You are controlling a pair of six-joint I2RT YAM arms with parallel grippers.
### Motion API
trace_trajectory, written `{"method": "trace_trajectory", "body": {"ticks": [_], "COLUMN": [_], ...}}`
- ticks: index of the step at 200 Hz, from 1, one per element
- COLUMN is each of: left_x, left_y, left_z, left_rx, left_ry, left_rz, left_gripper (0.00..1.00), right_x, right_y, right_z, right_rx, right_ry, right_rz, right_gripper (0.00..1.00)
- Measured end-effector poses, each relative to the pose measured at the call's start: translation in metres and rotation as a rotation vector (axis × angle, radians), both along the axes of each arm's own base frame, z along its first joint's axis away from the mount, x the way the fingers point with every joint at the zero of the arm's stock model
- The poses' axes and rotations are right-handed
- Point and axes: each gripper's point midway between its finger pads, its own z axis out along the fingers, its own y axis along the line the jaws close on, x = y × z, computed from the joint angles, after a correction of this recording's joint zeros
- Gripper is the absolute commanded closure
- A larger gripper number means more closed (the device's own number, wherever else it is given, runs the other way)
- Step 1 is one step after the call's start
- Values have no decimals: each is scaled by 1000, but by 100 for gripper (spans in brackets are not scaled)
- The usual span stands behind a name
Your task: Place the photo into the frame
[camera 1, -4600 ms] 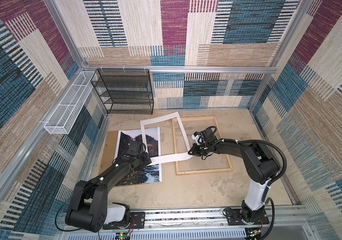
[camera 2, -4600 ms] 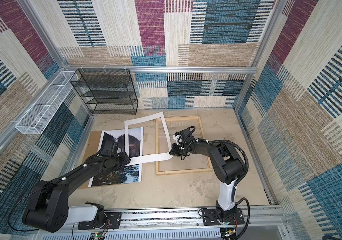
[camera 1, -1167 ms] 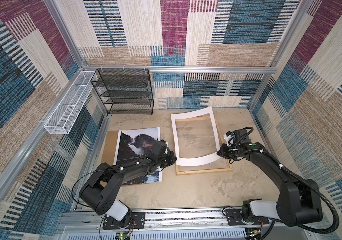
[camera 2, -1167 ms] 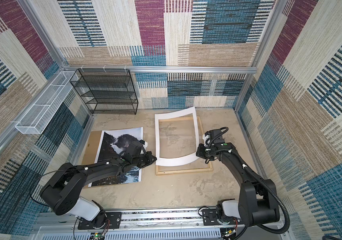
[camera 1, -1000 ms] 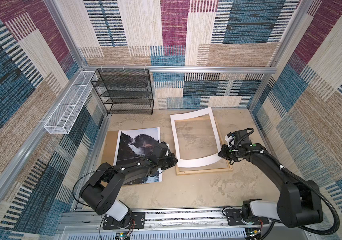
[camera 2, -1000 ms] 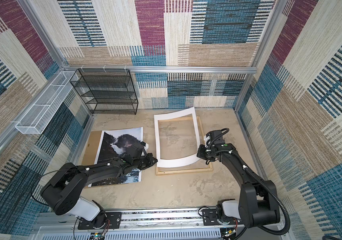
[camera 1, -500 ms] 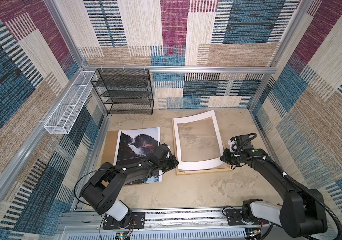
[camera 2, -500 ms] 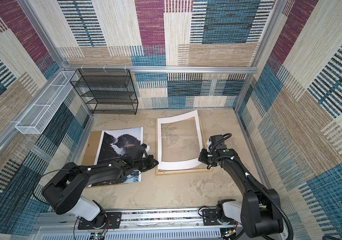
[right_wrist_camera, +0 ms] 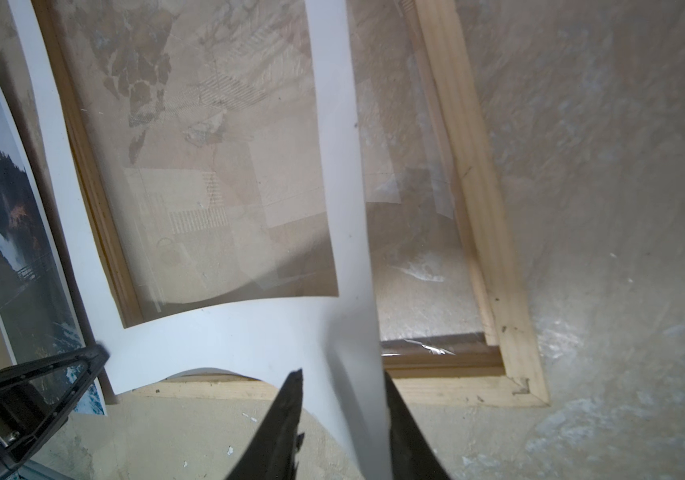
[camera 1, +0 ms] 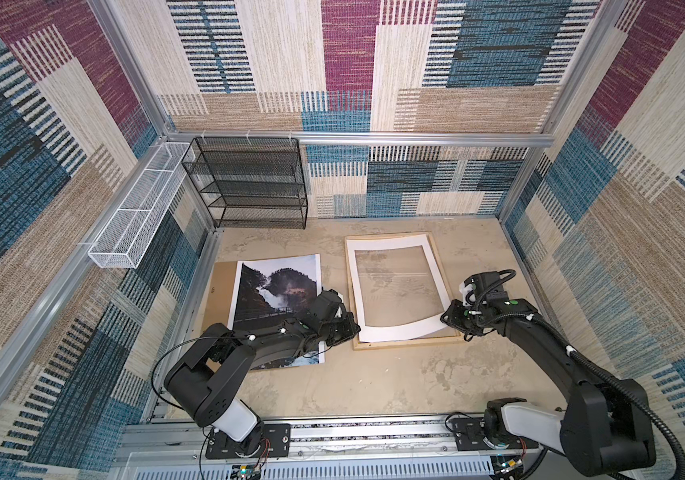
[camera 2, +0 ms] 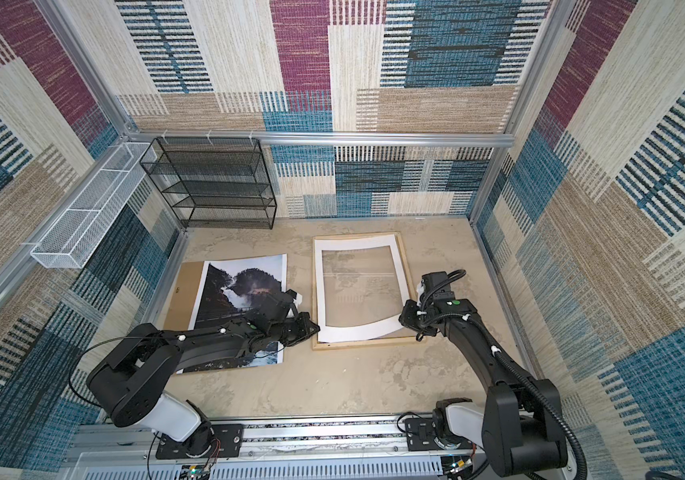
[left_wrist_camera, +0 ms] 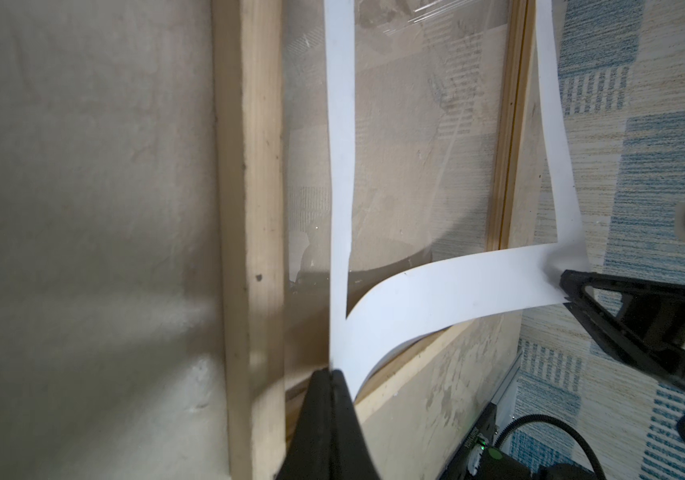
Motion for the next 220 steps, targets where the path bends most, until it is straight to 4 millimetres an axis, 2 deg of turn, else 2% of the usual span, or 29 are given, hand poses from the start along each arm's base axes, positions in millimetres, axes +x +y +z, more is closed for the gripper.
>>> {"method": "trace_trajectory", "body": {"ticks": [18, 52, 122, 162, 220], "left_x": [0, 0, 2, -1, 0], "left_y": [0, -1, -6, -3, -4], "left_z": [0, -2, 2, 1, -7], "left_rx": [1, 2, 25, 47, 64], "left_ry": [0, 2, -6, -11, 10], "left_rz": [0, -1, -54, -72, -75], "left_gripper": [100, 100, 100, 100, 100], "right_x": [0, 1, 6, 9, 15], "right_y": [-1, -7, -29, -39, -39], "right_z": [2, 5, 23, 31, 37], "right_rx": [-5, -26, -66, -80, -72], "right_ry": [-6, -20, -91, -122, -151], "right_rz": [-6, -31, -138, -180, -185], "right_gripper": [51, 48, 30, 30, 30]}}
